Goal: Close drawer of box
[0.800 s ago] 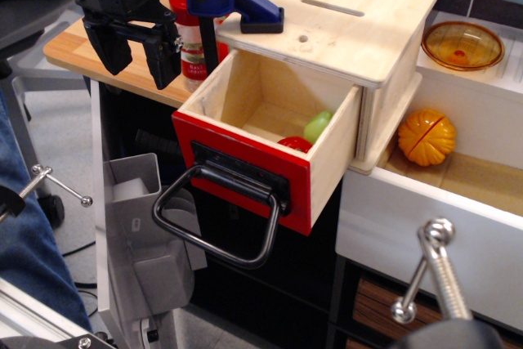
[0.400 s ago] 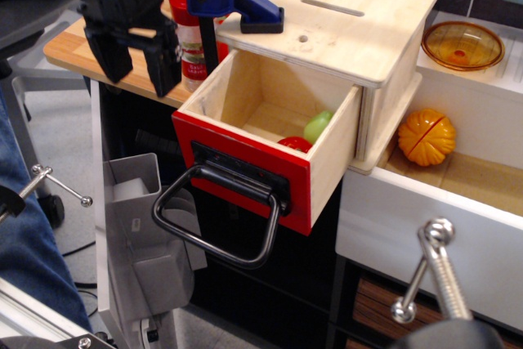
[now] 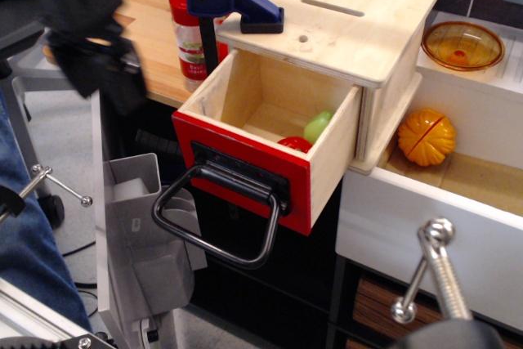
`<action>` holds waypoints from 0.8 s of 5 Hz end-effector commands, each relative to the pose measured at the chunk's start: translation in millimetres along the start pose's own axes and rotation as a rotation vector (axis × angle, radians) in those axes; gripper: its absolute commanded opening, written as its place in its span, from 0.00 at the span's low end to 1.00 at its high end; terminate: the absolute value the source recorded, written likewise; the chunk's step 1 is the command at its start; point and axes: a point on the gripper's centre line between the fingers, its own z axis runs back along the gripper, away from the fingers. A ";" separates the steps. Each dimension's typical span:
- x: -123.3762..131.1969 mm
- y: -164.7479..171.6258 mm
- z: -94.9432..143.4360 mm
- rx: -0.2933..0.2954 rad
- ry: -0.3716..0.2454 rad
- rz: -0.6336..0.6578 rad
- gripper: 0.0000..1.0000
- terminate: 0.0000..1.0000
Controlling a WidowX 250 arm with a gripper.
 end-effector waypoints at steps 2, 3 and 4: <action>-28.6 -63.1 3.1 0.061 0.035 0.155 1.00 0.00; -15.1 -73.4 -14.2 0.081 0.043 0.199 1.00 0.00; -1.6 -73.8 -30.3 0.087 -0.012 0.237 1.00 0.00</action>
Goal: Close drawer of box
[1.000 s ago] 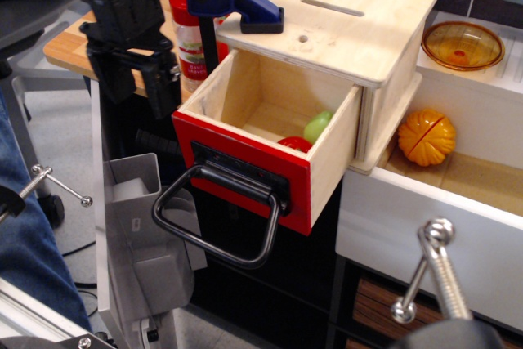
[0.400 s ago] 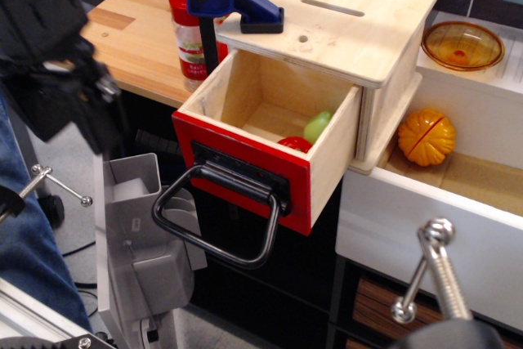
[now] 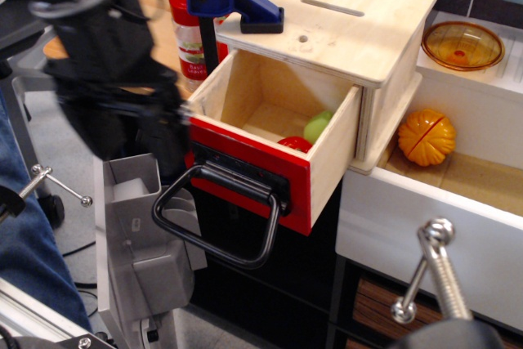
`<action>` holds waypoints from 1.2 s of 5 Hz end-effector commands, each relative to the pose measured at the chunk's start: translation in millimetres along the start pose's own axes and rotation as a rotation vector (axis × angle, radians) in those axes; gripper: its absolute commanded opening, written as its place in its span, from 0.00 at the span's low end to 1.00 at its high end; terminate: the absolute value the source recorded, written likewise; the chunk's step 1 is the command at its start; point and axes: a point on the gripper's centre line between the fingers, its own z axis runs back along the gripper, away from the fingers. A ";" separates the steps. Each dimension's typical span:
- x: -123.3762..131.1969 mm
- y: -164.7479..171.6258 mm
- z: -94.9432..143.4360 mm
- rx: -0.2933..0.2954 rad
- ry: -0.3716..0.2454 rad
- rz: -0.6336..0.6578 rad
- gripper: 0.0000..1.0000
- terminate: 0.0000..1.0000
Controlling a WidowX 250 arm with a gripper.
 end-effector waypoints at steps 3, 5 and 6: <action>62.4 -4.3 -27.7 0.053 -0.135 0.105 1.00 0.00; 105.1 -4.5 -14.4 0.062 -0.171 0.095 1.00 0.00; 119.8 -1.6 -13.6 0.065 -0.152 0.080 1.00 0.00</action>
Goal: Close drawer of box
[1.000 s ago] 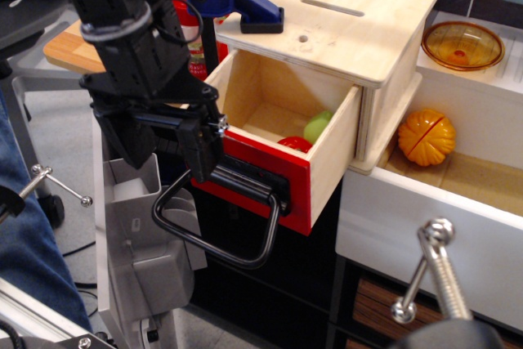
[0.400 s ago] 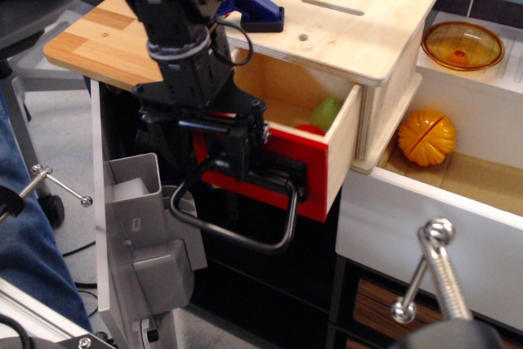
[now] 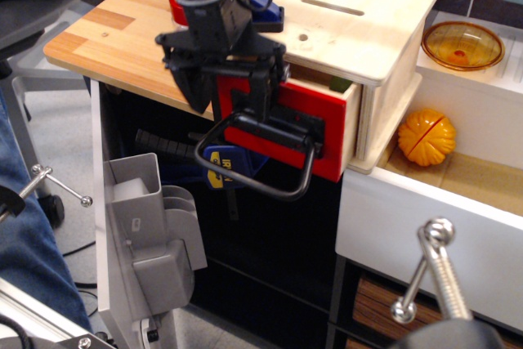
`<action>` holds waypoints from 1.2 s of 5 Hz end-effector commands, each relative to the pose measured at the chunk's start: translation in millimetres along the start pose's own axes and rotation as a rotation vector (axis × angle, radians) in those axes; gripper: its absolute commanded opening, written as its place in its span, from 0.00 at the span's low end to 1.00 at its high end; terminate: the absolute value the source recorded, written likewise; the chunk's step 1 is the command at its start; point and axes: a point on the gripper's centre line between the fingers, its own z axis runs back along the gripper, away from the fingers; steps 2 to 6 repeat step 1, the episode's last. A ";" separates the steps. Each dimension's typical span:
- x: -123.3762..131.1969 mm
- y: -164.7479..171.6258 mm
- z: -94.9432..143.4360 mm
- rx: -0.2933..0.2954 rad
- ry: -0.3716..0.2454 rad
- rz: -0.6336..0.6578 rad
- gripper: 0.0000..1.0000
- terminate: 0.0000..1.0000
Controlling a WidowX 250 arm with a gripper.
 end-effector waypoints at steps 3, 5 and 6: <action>24.2 3.4 10.7 0.019 -0.051 -0.049 1.00 1.00; 24.2 3.4 10.7 0.019 -0.051 -0.049 1.00 1.00; 24.2 3.4 10.7 0.019 -0.051 -0.049 1.00 1.00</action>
